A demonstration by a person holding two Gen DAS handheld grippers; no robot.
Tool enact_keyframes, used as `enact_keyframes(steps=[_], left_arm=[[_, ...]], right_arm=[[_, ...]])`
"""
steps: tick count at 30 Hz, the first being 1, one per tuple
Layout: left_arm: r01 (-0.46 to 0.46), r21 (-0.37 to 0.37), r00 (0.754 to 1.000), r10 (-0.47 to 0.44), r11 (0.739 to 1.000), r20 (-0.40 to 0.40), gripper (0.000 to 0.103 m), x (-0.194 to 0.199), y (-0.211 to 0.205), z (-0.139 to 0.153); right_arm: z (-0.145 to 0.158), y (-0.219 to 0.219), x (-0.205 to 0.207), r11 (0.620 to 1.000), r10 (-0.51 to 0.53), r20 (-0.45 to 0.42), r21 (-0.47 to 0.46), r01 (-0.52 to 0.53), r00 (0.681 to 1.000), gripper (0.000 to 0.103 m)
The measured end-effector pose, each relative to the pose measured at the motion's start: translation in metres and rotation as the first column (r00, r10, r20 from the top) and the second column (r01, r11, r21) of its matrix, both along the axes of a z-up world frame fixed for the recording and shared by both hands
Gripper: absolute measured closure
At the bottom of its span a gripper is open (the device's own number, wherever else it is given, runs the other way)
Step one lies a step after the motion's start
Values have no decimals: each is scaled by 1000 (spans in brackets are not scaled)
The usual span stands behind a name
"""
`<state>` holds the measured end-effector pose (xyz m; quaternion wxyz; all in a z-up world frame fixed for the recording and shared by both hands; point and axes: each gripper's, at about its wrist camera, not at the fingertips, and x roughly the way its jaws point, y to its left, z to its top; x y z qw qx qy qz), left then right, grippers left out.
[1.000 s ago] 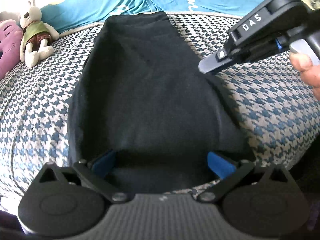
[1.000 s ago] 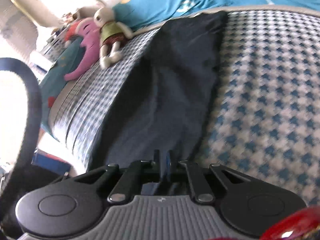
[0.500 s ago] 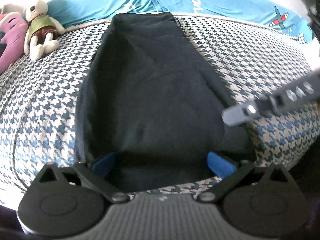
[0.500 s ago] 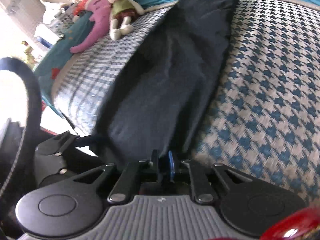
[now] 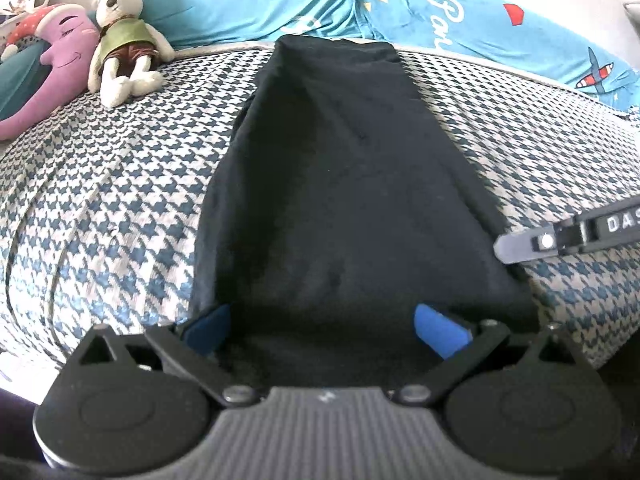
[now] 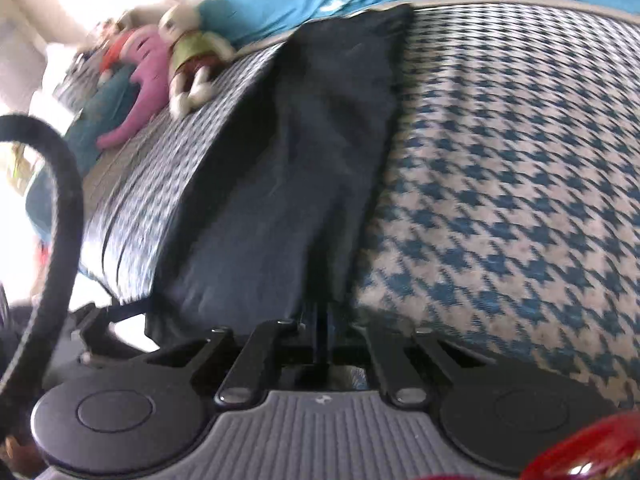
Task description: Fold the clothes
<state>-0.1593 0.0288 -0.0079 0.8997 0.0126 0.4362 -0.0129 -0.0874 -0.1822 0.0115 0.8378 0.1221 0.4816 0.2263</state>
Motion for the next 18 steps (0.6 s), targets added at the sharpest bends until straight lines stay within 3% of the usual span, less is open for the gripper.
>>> enact_keyframes(steps=[1, 8, 11, 12, 13, 18], left_arm=[[-9, -3, 1000, 9, 1000, -2, 0, 0, 2, 0], [-66, -55, 998, 66, 996, -1, 0, 9, 12, 3], [-100, -54, 995, 100, 994, 0, 0, 14, 18, 4], [-118, -52, 993, 118, 992, -4, 0, 17, 21, 3], [-138, -50, 990, 138, 989, -14, 0, 18, 26, 1], [-224, -87, 974, 220, 971, -48, 0, 22, 44, -2]], right_arm=[[3, -3, -1, 1000, -20, 18, 5, 20, 1000, 93], [5, -6, 0, 995, -31, 38, 97, 27, 999, 93], [1, 0, 4, 999, -39, 26, 16, 38, 999, 93], [-2, 4, 7, 998, -49, 16, -50, 50, 999, 102], [-3, 4, 8, 995, -59, 18, -77, 60, 998, 103], [2, -2, 9, 990, -117, 33, -74, 119, 993, 103]])
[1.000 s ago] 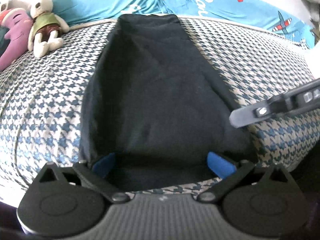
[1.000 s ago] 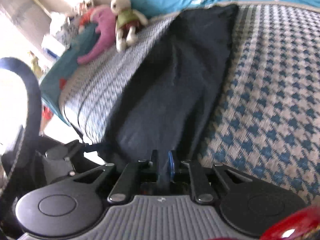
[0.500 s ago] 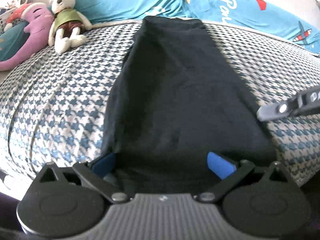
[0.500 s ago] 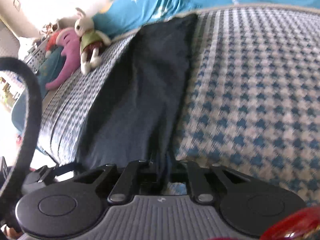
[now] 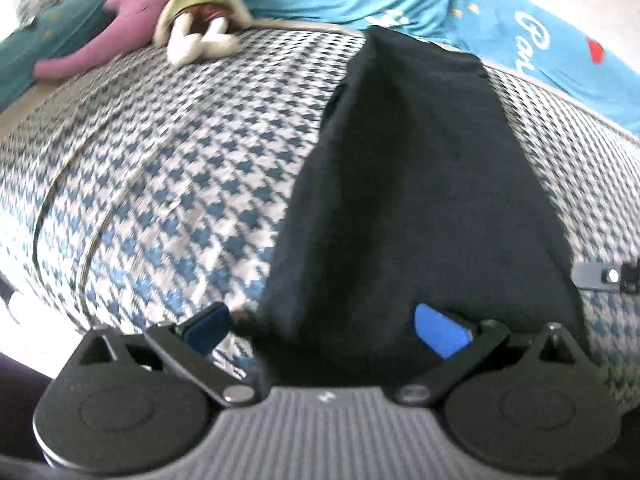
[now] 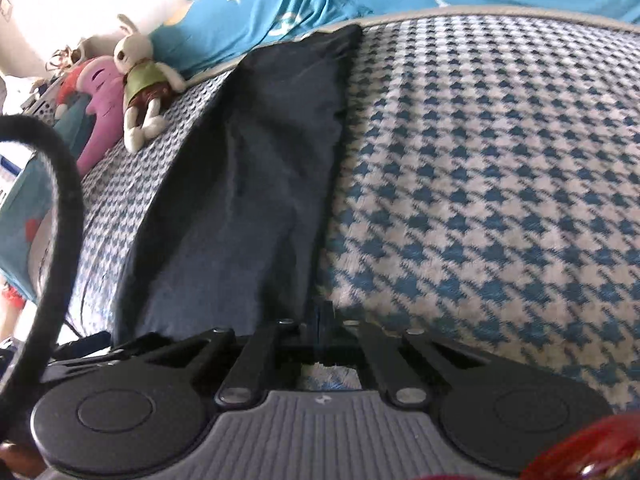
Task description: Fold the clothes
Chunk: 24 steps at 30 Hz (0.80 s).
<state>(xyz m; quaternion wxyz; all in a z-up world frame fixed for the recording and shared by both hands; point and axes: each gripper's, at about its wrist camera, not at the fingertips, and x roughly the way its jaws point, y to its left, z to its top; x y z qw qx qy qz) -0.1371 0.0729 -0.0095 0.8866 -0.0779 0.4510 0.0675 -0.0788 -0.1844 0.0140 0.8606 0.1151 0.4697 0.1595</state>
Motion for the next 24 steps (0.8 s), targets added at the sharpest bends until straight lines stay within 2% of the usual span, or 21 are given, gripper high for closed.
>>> enact_keyframes(steps=[1, 3, 7, 13, 16, 18, 24], left_arm=[[-5, 3, 1000, 5, 1000, 4, 0, 1, 1, 1], [-11, 10, 1000, 11, 1000, 11, 0, 4, 2, 5], [-18, -16, 999, 18, 1000, 33, 0, 16, 5, 13], [-35, 6, 997, 35, 999, 67, 0, 45, 8, 21], [-50, 20, 996, 49, 999, 69, 0, 64, 12, 22], [-66, 27, 996, 64, 997, 66, 0, 76, 16, 21], [-128, 52, 991, 126, 990, 39, 0, 98, 34, 11]], right_arm=[[2, 0, 0, 1000, 1, 6, 8, -1, 1000, 97], [3, -2, -1, 1000, 7, 14, 27, -7, 1000, 93], [8, 0, 1, 998, 25, 24, 61, -27, 999, 93], [17, 15, 25, 990, 85, 52, 105, -90, 995, 92], [17, 23, 38, 985, 114, 58, 121, -121, 992, 85], [16, 29, 47, 983, 127, 50, 129, -132, 991, 84], [7, 38, 76, 989, 121, 24, 87, -123, 992, 84]])
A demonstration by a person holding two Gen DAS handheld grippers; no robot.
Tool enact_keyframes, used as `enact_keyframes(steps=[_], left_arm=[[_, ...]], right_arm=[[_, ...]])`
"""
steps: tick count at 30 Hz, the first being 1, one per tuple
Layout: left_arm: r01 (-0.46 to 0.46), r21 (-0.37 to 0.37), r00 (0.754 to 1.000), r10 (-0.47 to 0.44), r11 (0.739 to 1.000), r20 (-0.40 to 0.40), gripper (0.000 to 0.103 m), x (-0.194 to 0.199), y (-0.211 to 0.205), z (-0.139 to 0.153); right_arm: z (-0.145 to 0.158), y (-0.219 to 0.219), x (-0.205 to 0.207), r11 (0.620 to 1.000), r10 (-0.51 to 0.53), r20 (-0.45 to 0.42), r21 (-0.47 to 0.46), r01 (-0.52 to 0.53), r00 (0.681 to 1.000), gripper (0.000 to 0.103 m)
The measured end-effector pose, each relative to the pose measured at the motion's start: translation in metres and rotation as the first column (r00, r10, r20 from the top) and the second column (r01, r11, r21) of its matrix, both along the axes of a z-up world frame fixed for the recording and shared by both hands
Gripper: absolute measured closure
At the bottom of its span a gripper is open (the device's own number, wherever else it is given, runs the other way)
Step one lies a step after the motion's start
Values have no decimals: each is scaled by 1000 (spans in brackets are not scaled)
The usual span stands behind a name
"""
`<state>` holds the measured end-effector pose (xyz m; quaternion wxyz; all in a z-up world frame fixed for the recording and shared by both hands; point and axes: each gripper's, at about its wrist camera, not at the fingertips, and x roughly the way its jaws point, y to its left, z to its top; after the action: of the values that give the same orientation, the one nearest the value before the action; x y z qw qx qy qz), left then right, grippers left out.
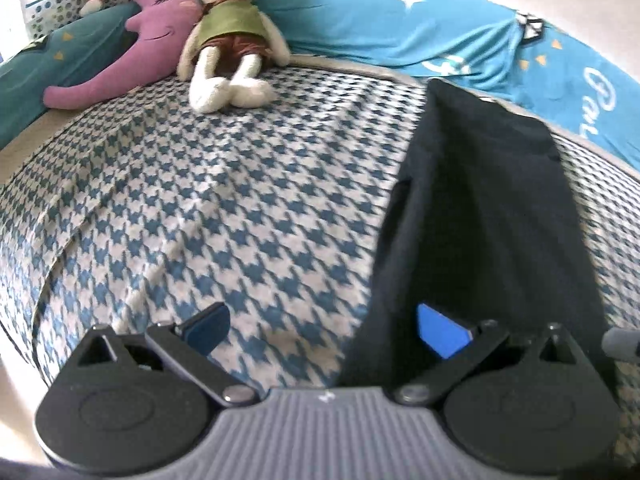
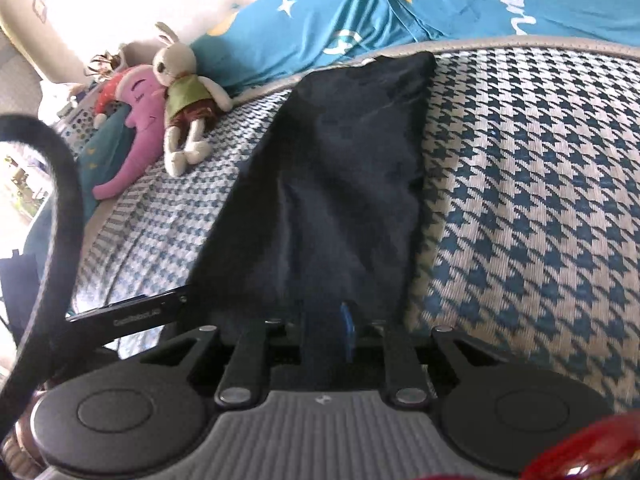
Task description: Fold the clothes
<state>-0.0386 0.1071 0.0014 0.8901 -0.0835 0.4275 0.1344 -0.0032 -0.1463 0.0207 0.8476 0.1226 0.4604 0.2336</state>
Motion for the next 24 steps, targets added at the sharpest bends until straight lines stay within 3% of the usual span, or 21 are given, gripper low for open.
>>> enact_keyframes(steps=[7, 9, 15, 24], left_arm=[[0, -22, 999, -1, 1000, -35, 0, 5, 9, -4], [3, -37, 999, -5, 999, -49, 0, 7, 12, -2], [73, 18, 995, -71, 997, -74, 0, 20, 5, 11], [119, -4, 991, -119, 993, -66, 0, 46, -5, 21]], right_arm=[[-5, -7, 25, 998, -42, 1, -55, 42, 999, 84], [-2, -12, 30, 998, -54, 11, -37, 54, 998, 84], [4, -27, 50, 994, -107, 46, 17, 107, 993, 83], [3, -48, 92, 975, -206, 61, 95, 199, 977, 76]])
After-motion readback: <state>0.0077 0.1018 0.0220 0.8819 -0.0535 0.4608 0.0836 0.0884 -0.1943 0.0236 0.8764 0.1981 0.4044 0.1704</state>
